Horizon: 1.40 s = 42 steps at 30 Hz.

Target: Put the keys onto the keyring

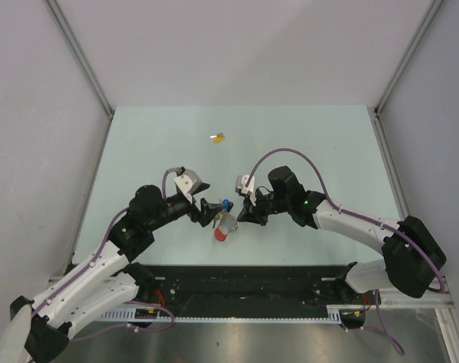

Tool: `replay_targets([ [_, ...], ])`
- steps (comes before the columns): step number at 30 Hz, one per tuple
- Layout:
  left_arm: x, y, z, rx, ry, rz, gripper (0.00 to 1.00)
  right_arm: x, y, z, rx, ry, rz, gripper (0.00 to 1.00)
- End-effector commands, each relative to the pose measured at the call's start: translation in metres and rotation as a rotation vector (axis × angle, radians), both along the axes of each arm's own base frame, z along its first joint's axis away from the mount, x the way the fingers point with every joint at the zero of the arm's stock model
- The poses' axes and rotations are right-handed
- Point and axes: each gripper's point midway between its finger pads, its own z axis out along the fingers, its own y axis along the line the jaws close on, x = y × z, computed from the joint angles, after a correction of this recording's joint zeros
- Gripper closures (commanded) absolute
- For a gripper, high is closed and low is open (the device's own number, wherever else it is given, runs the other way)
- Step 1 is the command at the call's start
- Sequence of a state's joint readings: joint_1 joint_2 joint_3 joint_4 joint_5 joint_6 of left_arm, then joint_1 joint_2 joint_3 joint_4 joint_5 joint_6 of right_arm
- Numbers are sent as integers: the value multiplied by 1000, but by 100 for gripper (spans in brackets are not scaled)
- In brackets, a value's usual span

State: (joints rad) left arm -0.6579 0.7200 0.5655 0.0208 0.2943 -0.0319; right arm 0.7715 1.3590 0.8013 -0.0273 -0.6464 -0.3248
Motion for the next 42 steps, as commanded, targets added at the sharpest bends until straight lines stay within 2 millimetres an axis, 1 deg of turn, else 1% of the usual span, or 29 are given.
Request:
replay_targets([
  [1,-15,-2,5,168,-120,-163,19,6,8,35,68,-34,-27,100],
  [4,-21,-10,6,193,-201,-265,21,8,9,42,75,-32,-40,100],
  [5,-26,-15,2,195,-203,-314,21,9,9,44,78,-33,-45,100],
  [8,-31,-19,-5,222,-229,-399,21,8,7,47,75,-31,-45,100],
  [9,-30,-18,-9,236,-218,-409,22,8,8,49,79,-31,-39,100],
  [13,-30,-19,-25,300,-221,-485,23,0,9,49,58,-31,-23,100],
  [14,-31,-21,-31,305,-206,-507,25,0,8,49,52,-38,-29,100],
  [16,-30,-23,-37,312,-196,-522,28,-1,9,49,47,-42,-26,100],
  [18,-30,-25,-41,301,-185,-543,38,0,10,49,46,-45,-27,100],
  [19,-31,-27,-41,291,-185,-552,42,-1,10,48,37,-46,-21,100],
  [20,-31,-29,-38,278,-205,-555,49,0,10,47,29,-52,-25,100],
  [21,-32,-29,-43,270,-192,-560,51,0,10,45,23,-54,-24,100],
  [25,-31,-33,-46,256,-186,-566,57,0,12,40,9,-57,-21,100],
  [28,-32,-33,-51,251,-177,-574,57,-1,12,41,13,-58,-17,100],
  [35,-30,-34,-61,250,-153,-567,56,-4,12,51,39,-72,-8,100],
  [42,-29,-34,-64,239,-149,-552,56,-9,12,50,37,-62,15,100],
])
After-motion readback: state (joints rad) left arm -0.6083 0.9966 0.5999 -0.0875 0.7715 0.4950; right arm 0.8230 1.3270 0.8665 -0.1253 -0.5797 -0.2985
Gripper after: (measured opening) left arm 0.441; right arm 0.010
